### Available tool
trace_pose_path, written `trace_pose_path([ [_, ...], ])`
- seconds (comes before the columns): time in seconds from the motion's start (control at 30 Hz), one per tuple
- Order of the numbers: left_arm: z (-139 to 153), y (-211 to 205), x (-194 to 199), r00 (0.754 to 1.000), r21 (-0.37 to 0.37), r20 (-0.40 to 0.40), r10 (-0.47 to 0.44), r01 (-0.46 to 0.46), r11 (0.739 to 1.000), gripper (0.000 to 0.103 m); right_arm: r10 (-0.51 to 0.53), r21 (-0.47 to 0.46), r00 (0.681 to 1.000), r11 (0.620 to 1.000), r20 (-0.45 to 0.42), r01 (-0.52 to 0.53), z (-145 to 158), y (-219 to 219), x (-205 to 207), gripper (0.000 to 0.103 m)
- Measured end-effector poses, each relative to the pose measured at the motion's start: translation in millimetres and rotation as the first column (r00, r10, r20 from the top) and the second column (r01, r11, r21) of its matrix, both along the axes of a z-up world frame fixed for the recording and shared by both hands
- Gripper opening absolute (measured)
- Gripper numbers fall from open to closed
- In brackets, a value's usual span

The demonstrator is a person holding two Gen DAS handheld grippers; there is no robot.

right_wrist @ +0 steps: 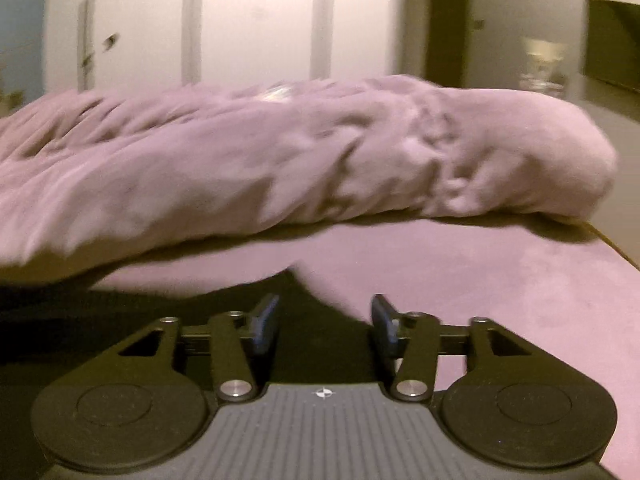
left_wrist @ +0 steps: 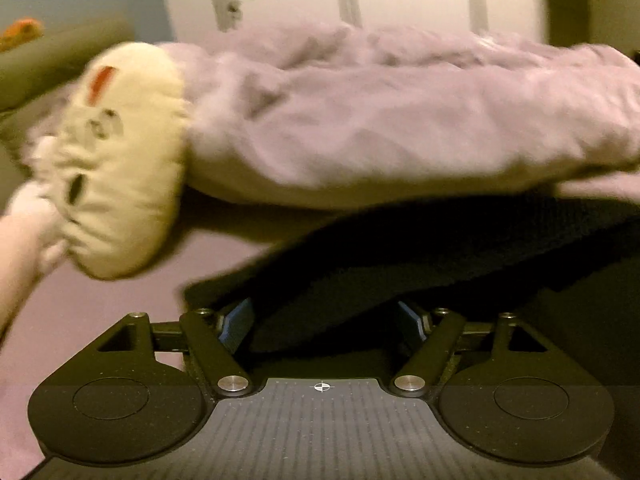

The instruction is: Fold small clothes

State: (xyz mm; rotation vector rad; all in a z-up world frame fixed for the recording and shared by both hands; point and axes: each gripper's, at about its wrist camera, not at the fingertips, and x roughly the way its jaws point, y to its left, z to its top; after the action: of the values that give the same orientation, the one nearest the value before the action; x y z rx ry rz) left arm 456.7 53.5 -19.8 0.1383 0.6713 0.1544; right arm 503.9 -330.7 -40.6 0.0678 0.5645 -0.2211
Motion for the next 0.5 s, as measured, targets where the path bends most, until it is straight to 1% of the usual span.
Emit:
trace_pose_path([
  [0.03, 3, 4, -2, 1.0, -0.021, 0.006, 0.005, -0.005, 1.0, 0.08, -0.008, 0.033, 1.0, 0.999, 0.006, 0.008, 0, -5, -5, 0.056],
  [0.07, 5, 10, -5, 1.0, -0.061, -0.001, 0.001, -0.001, 0.998, 0.081, 0.001, 0.066, 1.0, 0.998, 0.003, -0.001, 2, -8, -10, 0.056],
  [0.13, 8, 19, -18, 0.999, -0.125, -0.028, -0.018, 0.015, 0.992, 0.082, 0.023, 0.109, 1.0, 0.994, 0.002, -0.023, 5, -12, -32, 0.056],
  [0.2, 8, 29, -41, 0.997, -0.193, -0.051, -0.051, 0.04, 0.98, 0.088, 0.069, 0.158, 0.997, 0.985, 0.027, -0.073, 9, -16, -68, 0.062],
  [0.23, 8, 34, -53, 0.996, -0.221, -0.06, -0.062, 0.048, 0.974, 0.089, 0.076, 0.192, 0.996, 0.978, 0.04, -0.082, 10, -21, -88, 0.069],
  [0.27, 7, 38, -63, 0.996, -0.239, -0.062, -0.065, 0.048, 0.97, 0.092, 0.075, 0.229, 0.996, 0.97, 0.049, -0.084, 10, -27, -107, 0.075],
  [0.33, 2, 50, -89, 0.995, -0.26, -0.078, -0.059, 0.037, 0.965, 0.094, 0.063, 0.307, 0.996, 0.948, 0.057, -0.078, 6, -42, -146, 0.076],
  [0.37, -1, 55, -102, 0.995, -0.26, -0.088, -0.049, 0.024, 0.965, 0.094, 0.045, 0.338, 0.998, 0.939, 0.039, -0.055, 1, -51, -165, 0.076],
  [0.43, -7, 64, -121, 0.994, -0.268, -0.105, -0.038, 0.008, 0.963, 0.095, 0.031, 0.395, 0.999, 0.918, 0.007, -0.031, -11, -64, -191, 0.076],
  [0.5, -10, 74, -134, 0.991, -0.29, -0.131, -0.004, -0.035, 0.956, 0.095, 0.003, 0.444, 0.998, 0.896, -0.058, 0.023, -24, -74, -203, 0.076],
])
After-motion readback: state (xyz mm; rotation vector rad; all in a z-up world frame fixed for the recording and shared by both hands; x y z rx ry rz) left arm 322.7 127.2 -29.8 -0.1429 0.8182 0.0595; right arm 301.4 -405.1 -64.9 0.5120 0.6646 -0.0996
